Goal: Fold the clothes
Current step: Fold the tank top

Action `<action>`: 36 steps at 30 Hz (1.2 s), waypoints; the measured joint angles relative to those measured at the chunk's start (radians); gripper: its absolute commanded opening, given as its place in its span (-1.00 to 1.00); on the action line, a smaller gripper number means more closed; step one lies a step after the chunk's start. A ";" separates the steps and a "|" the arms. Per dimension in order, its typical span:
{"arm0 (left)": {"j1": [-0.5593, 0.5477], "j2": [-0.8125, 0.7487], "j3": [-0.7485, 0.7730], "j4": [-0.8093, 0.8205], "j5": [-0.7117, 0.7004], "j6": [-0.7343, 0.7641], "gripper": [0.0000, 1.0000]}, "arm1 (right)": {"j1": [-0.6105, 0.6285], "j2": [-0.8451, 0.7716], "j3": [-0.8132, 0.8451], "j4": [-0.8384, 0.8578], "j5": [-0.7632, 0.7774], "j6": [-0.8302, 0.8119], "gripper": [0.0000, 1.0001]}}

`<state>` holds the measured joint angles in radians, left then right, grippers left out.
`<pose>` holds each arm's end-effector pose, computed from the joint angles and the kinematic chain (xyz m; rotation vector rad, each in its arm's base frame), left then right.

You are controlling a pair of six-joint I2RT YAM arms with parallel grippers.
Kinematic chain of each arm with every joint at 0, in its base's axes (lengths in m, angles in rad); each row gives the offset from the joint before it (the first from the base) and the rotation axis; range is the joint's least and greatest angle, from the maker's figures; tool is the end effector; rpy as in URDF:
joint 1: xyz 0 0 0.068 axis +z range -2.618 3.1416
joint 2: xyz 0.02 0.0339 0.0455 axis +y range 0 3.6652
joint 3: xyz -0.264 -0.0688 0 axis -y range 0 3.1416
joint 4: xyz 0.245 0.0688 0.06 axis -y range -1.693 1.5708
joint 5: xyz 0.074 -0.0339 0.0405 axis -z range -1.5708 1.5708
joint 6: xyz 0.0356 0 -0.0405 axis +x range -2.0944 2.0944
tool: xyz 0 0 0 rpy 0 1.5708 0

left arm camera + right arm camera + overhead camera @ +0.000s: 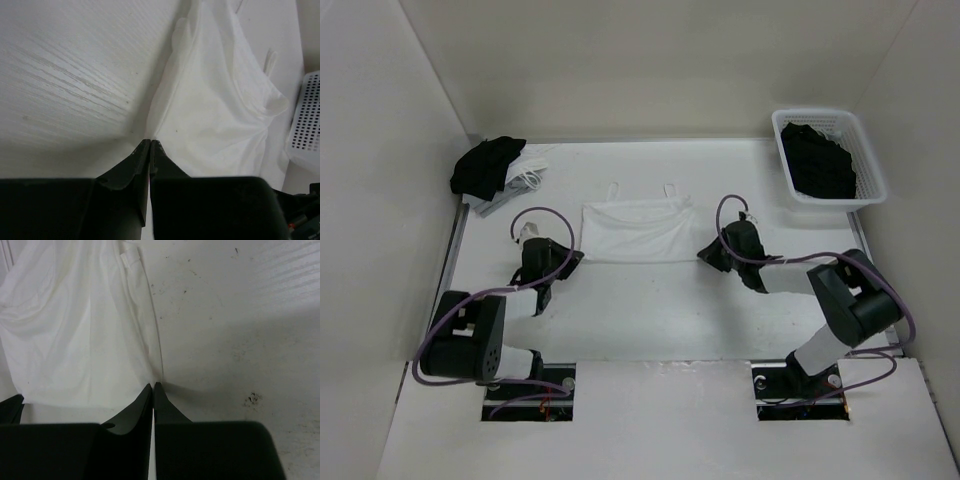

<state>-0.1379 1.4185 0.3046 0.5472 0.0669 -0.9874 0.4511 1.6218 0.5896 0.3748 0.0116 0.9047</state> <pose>0.2317 -0.0346 0.1222 -0.8799 2.0446 -0.7147 0.2678 0.1293 0.1306 0.5300 2.2673 0.7070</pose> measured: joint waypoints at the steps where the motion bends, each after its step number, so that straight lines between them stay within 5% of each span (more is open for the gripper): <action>1: -0.001 -0.035 -0.005 -0.013 0.005 -0.001 -1.00 | 0.000 -0.016 -0.008 -0.005 0.006 0.000 -0.94; 8: -0.032 -0.602 0.013 -0.274 0.020 -0.004 -1.00 | 0.072 -0.507 -0.077 -0.208 0.085 -0.031 -0.94; 15: -0.116 -1.021 0.231 -0.701 0.010 0.037 -1.00 | 0.322 -1.077 -0.020 -0.634 0.222 -0.013 -0.93; 19: -0.166 -1.160 0.325 -0.907 -0.035 0.043 -1.00 | 0.538 -1.201 0.085 -0.887 0.332 0.061 -0.92; 24: -0.184 -1.188 0.350 -1.048 -0.078 0.047 -0.98 | 0.747 -1.167 0.161 -1.022 0.458 0.121 -0.90; 29: -0.167 -1.074 0.237 -1.014 -0.092 0.056 -0.98 | 0.507 -0.978 0.136 -0.948 0.390 0.045 -0.91; 36: -0.132 -0.558 0.153 -0.730 -0.091 0.064 -0.98 | -0.014 -0.559 0.055 -0.594 0.051 -0.066 -0.91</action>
<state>-0.2695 0.8604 0.4580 -0.1825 -0.0238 -0.9237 0.4370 1.0626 0.6445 -0.2195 0.0624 0.8391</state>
